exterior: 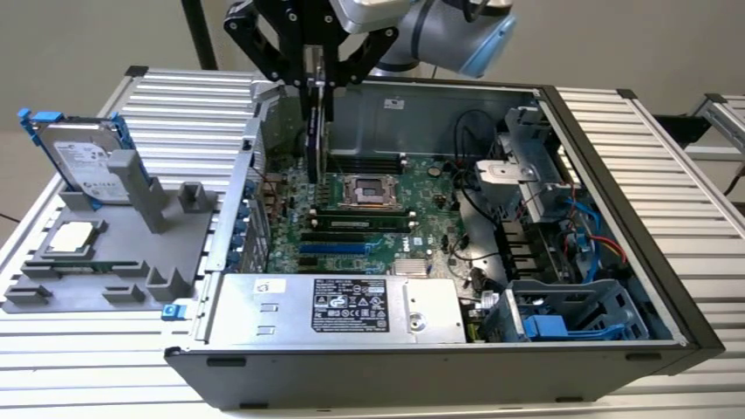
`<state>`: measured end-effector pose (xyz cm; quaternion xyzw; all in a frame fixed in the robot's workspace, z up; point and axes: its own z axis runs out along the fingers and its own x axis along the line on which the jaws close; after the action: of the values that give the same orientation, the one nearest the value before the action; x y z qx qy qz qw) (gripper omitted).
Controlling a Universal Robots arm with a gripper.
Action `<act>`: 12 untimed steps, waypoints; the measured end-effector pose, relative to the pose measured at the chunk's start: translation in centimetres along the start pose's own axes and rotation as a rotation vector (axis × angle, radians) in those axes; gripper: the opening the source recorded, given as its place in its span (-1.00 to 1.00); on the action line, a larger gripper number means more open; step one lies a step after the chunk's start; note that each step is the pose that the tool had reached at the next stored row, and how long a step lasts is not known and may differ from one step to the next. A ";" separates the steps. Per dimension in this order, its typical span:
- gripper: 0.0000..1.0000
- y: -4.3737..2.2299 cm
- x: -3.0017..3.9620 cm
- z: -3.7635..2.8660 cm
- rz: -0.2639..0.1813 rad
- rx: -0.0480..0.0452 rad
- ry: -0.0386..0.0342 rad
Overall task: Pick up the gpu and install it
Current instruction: 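Pick up the gpu and move the gpu toward the slot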
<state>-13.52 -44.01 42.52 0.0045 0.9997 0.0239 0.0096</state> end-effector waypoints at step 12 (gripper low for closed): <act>-1.00 0.01 -1.28 0.02 0.000 0.0000 0.0000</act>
<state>-12.24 -44.01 42.52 0.0045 0.9997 0.0239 0.0096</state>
